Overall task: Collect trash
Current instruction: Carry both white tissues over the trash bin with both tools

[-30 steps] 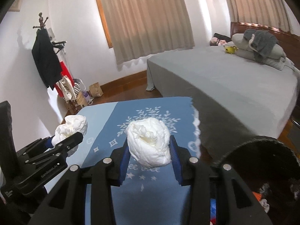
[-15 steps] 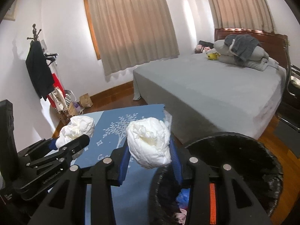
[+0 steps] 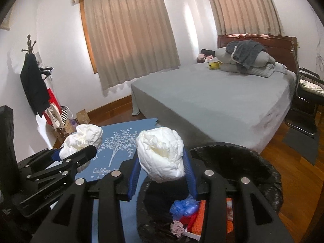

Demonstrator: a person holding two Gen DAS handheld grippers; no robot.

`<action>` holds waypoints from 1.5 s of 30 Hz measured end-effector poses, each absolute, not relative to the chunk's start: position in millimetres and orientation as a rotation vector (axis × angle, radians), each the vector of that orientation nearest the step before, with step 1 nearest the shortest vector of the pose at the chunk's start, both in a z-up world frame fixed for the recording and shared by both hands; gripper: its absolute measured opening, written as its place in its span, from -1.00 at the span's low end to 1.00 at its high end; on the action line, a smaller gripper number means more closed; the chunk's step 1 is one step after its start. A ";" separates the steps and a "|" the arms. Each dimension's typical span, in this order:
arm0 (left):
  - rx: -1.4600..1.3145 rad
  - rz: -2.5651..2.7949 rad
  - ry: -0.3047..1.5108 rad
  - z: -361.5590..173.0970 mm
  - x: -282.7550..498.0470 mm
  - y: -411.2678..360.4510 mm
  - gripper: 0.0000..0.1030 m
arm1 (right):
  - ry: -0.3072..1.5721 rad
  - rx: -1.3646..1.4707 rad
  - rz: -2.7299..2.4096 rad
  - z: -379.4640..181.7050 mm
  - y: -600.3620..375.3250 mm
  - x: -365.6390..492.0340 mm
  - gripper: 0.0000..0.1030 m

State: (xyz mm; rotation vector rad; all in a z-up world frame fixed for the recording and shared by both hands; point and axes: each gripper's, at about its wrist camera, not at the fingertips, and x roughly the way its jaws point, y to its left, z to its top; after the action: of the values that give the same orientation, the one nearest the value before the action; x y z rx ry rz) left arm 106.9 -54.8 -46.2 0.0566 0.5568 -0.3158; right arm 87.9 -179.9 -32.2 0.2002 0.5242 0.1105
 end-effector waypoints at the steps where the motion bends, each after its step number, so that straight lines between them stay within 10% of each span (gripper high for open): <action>1: 0.058 -0.324 0.557 -46.3 106.1 -58.8 -0.17 | 0.523 0.200 0.106 -31.9 -182.3 86.8 -0.23; 45: 0.134 -0.527 0.614 -92.3 116.9 -158.2 -0.16 | 0.580 0.231 -0.105 -61.8 -273.4 53.2 -0.23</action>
State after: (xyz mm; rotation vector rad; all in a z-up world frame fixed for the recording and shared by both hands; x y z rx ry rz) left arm 116.9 -158.2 -92.3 0.1336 0.6136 -0.5266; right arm 53.2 -273.4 -61.8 0.2305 0.5802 -0.1052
